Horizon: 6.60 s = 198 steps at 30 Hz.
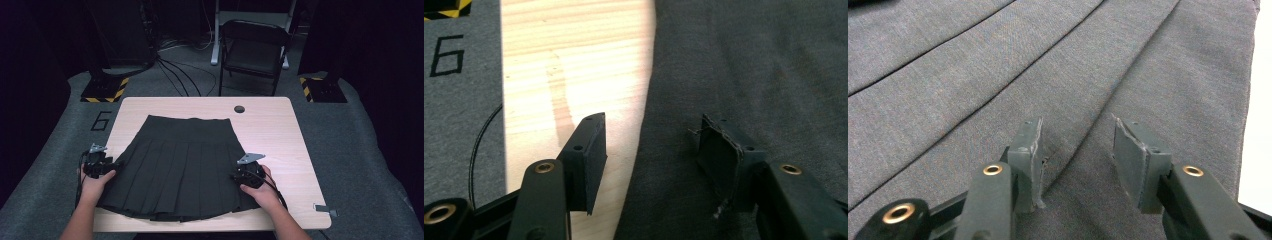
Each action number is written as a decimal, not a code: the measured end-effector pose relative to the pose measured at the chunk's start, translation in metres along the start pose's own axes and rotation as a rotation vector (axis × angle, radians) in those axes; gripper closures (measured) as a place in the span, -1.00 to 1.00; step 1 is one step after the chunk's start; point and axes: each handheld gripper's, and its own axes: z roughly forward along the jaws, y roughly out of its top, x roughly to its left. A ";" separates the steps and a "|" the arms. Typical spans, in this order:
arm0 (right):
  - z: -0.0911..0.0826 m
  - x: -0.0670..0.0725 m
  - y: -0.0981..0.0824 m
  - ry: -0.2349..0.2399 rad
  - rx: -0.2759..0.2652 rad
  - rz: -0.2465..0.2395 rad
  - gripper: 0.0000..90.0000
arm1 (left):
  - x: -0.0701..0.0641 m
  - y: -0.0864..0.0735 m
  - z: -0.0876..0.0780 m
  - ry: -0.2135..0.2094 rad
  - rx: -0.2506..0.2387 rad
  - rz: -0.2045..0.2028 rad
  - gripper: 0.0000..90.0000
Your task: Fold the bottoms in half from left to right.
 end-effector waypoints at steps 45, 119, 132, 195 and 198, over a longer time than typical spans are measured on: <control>0.003 -0.003 -0.002 0.015 0.004 0.012 0.19 | -0.016 -0.004 0.004 -0.038 -0.020 0.026 0.80; 0.004 -0.005 -0.003 0.017 -0.002 0.030 0.13 | -0.054 0.026 -0.029 -0.138 -0.128 0.070 0.88; 0.005 -0.006 -0.005 0.022 -0.016 0.046 0.12 | -0.089 0.053 -0.040 -0.186 -0.149 0.174 0.89; 0.006 -0.008 -0.006 0.038 -0.025 0.056 0.12 | -0.261 0.152 -0.065 -0.436 -0.162 0.558 0.89; 0.006 -0.008 -0.006 0.038 -0.025 0.056 0.12 | -0.277 0.150 -0.055 -0.462 -0.151 0.569 0.89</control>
